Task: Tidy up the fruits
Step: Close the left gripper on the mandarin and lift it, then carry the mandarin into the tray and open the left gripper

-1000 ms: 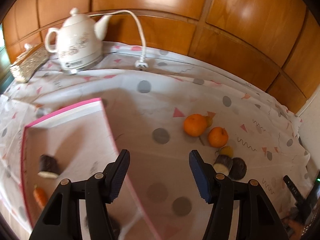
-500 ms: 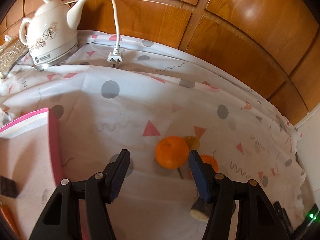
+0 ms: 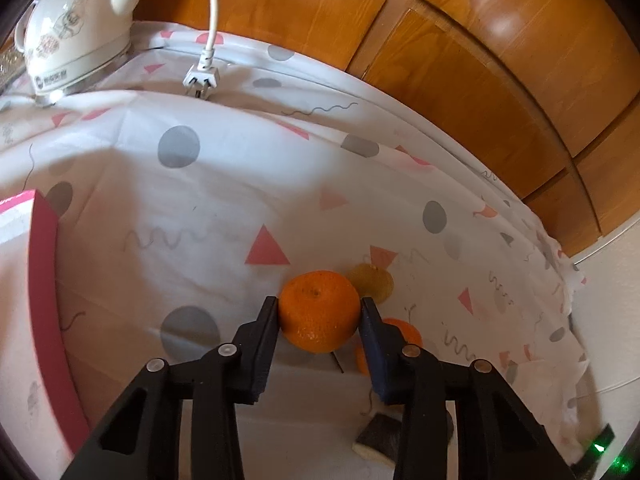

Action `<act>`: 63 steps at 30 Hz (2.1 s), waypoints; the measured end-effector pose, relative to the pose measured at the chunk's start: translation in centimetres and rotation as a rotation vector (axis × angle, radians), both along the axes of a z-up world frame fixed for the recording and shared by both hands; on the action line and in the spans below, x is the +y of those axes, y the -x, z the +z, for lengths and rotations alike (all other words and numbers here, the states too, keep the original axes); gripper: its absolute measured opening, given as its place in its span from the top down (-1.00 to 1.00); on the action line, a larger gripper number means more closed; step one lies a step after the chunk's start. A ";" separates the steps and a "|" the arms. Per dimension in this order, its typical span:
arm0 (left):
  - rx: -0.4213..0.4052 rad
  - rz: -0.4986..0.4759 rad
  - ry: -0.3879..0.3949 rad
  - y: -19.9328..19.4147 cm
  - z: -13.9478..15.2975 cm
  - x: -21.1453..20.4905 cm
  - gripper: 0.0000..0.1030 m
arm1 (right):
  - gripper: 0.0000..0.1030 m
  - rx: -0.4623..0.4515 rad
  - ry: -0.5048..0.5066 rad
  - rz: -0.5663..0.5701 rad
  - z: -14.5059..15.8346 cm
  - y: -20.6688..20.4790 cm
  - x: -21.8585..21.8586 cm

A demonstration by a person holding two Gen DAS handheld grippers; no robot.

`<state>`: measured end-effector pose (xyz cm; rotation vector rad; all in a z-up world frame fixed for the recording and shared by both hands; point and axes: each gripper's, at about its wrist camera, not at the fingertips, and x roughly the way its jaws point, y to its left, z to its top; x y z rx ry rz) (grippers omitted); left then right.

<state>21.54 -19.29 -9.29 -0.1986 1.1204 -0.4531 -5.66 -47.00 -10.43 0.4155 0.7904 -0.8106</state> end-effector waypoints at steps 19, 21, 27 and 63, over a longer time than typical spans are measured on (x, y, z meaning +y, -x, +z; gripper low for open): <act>-0.178 0.128 -0.018 5.7 6.7 13.5 0.22 | -0.78 0.015 0.004 0.011 -0.1 -0.3 0.2; -0.169 0.168 -0.033 5.8 6.2 15.6 0.22 | -0.79 0.016 0.005 0.011 -0.1 -0.4 0.2; -0.116 0.230 -0.081 6.2 3.8 19.4 0.22 | -0.79 0.016 0.005 0.010 -0.1 -0.4 0.3; -0.204 0.320 -0.177 9.9 3.2 20.8 0.05 | -0.79 0.016 0.005 0.009 -0.1 -0.4 0.3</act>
